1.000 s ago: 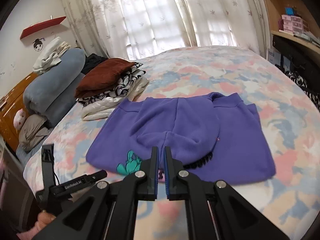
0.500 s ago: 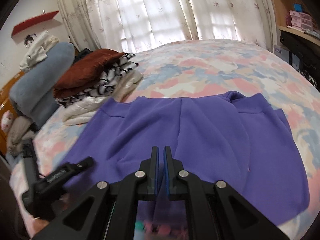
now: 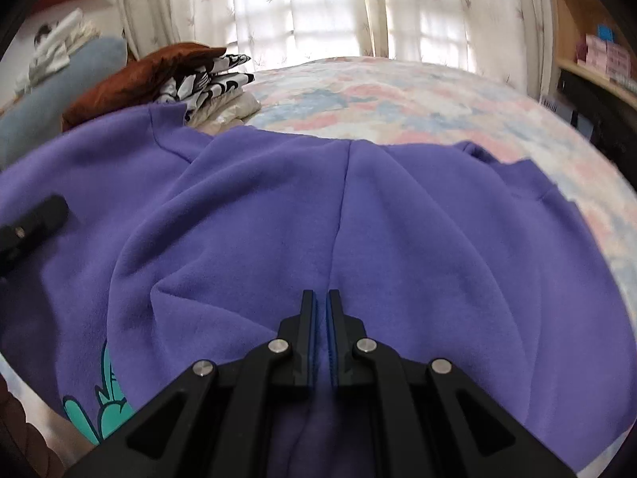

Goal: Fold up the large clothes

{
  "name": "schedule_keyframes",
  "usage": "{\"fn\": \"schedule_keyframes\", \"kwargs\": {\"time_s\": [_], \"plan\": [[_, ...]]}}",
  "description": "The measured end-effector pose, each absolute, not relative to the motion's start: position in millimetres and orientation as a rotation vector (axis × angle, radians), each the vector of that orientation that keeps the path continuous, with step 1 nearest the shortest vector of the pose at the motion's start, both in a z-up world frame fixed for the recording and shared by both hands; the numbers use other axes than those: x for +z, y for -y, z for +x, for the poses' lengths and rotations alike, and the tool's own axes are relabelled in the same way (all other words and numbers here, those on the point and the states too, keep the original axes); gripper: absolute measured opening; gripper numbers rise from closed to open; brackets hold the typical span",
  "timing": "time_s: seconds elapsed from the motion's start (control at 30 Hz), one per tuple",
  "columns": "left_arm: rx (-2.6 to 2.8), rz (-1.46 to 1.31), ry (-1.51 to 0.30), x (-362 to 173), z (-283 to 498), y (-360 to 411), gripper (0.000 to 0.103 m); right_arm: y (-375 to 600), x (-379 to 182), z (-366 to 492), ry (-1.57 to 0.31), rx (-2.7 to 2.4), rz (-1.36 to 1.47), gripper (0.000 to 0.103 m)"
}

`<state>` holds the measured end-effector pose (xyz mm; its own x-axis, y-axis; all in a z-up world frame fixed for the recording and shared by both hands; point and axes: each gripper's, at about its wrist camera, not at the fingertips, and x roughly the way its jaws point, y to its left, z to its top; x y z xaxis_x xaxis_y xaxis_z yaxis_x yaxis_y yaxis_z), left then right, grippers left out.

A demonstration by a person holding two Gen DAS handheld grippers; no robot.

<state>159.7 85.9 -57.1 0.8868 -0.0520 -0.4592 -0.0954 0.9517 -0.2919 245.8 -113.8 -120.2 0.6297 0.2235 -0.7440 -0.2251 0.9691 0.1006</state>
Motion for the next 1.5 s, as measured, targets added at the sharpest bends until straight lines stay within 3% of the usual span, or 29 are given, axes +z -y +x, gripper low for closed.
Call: {"fn": "schedule_keyframes", "kwargs": {"time_s": [0.43, 0.6, 0.77, 0.93, 1.07, 1.33, 1.4, 1.5], "plan": [[-0.154, -0.118, -0.469, 15.5, 165.1, 40.6, 0.017, 175.2, -111.7, 248.2, -0.982, 0.486, 0.408, 0.005], [-0.219, -0.037, -0.482, 22.9, 161.8, 103.4, 0.017, 253.4, -73.3, 208.2, -0.848, 0.406, 0.484, 0.005], [-0.277, 0.056, -0.524, 7.6, 160.6, 175.3, 0.017, 341.4, -53.7, 176.7, -0.734, 0.131, 0.475, 0.005], [-0.296, 0.199, -0.602, -41.7, 167.8, 241.1, 0.018, 407.7, -59.7, 159.4, -0.692, 0.0, 0.585, 0.006], [-0.27, 0.31, -0.658, -85.5, 170.9, 275.0, 0.018, 427.8, -75.2, 153.2, -0.71, -0.028, 0.63, 0.006], [-0.242, 0.47, -0.615, -110.1, 163.1, 297.9, 0.02, 441.8, -93.8, 156.0, -0.754, -0.02, 0.662, 0.005], [-0.254, 0.468, -0.61, -110.9, 166.1, 297.4, 0.023, 441.7, -101.4, 158.3, -0.782, -0.021, 0.664, 0.006], [-0.312, 0.466, -0.627, -110.9, 166.4, 295.8, 0.043, 441.9, -101.9, 156.8, -0.789, -0.023, 0.662, 0.006]]}}
